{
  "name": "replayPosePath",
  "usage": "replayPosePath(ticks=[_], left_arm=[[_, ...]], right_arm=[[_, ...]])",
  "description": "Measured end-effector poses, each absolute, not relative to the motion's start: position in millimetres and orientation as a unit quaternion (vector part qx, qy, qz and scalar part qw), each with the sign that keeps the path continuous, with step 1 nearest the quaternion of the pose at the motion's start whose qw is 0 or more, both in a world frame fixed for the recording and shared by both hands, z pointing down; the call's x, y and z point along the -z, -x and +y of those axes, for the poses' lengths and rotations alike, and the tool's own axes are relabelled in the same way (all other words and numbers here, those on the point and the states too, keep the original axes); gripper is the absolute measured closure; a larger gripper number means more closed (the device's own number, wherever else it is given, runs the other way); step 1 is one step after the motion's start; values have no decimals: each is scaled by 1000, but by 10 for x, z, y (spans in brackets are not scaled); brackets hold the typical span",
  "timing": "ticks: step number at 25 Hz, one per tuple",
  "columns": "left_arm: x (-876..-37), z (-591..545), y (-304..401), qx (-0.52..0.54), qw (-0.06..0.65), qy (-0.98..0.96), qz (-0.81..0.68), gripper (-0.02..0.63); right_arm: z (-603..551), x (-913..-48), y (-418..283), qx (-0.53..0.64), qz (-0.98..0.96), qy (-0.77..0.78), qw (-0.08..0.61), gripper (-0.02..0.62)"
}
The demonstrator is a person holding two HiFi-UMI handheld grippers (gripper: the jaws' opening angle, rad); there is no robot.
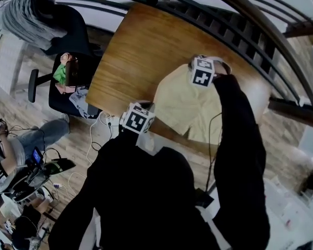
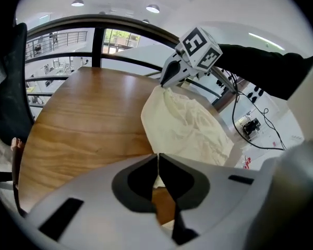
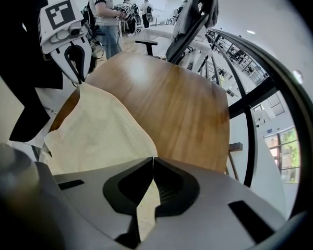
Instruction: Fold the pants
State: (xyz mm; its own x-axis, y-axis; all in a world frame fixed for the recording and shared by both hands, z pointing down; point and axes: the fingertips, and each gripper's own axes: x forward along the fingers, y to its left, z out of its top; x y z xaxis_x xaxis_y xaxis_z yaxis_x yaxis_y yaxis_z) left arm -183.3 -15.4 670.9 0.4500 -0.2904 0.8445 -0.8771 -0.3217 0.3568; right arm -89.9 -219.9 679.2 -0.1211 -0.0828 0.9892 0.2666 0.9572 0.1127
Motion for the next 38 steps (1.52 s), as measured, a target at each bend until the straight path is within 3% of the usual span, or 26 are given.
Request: replayPosePath(ticks=[15,38], left_arm=[[-5990,112,1245,-313,383,-808,-320,592],[-5378,131,65,-313,329,-847,-274,592]], right_arm=[[-2067,-6117,629,157,-735,-2,659,589],[-1881,-5493,-376,131,-767,-49,626,589]])
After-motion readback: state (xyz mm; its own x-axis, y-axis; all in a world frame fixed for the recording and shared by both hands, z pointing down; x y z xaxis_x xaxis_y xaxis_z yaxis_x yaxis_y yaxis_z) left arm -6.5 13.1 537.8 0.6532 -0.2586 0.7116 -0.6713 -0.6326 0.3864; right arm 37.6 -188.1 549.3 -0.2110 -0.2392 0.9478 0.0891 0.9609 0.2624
